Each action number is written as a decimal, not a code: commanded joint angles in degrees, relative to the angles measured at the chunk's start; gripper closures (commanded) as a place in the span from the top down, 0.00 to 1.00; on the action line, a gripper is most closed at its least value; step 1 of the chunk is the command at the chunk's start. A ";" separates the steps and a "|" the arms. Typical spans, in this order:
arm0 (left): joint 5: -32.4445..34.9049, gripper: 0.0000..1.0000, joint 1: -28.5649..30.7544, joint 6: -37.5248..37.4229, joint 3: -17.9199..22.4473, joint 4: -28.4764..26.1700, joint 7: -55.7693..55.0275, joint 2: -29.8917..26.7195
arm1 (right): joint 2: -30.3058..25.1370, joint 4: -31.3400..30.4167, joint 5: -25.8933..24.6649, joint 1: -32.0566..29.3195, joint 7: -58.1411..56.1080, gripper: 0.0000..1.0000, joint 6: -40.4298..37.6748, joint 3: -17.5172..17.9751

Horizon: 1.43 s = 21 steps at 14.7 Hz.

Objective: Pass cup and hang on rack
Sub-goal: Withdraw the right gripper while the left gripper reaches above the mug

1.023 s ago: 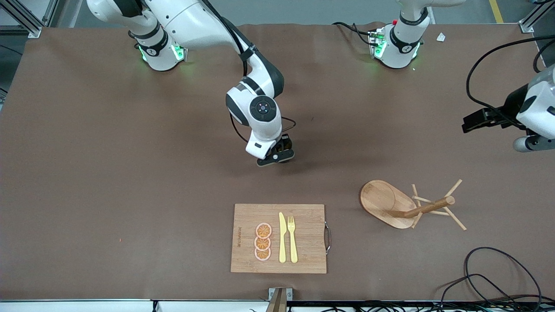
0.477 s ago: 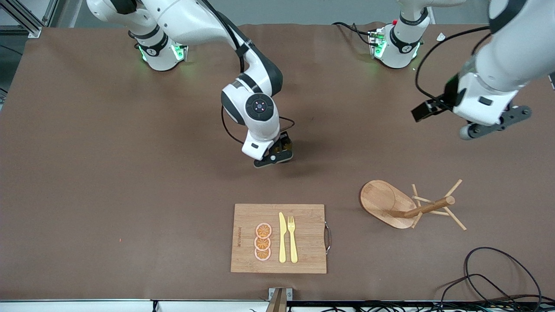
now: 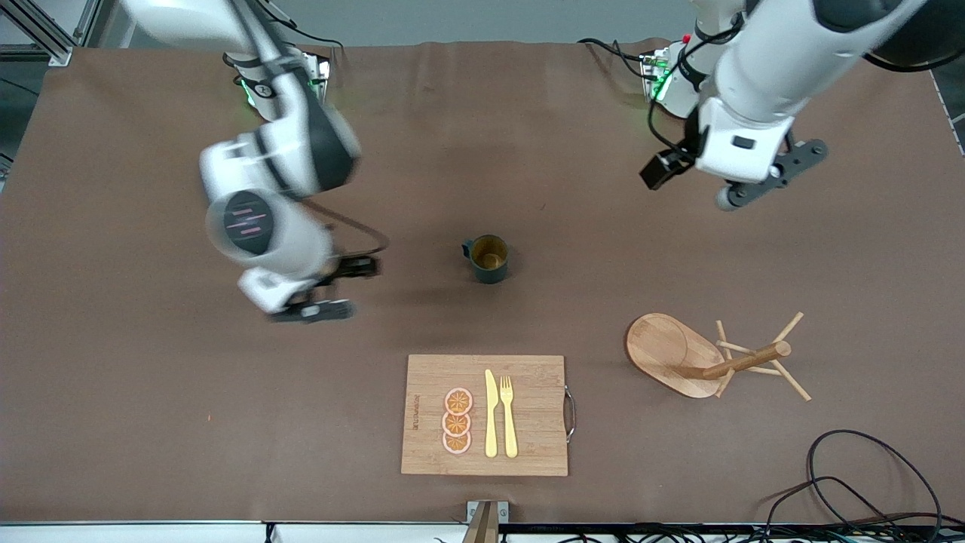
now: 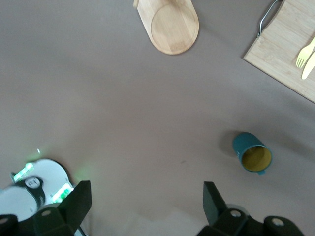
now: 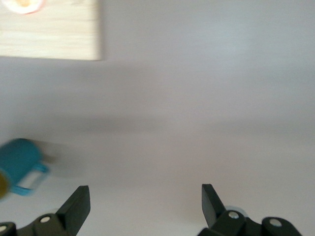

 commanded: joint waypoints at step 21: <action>45.51 1.00 -50.04 18.84 11.10 10.53 -68.17 40.36 | -12.82 1.16 -6.96 -22.72 -15.00 1.00 -11.28 1.71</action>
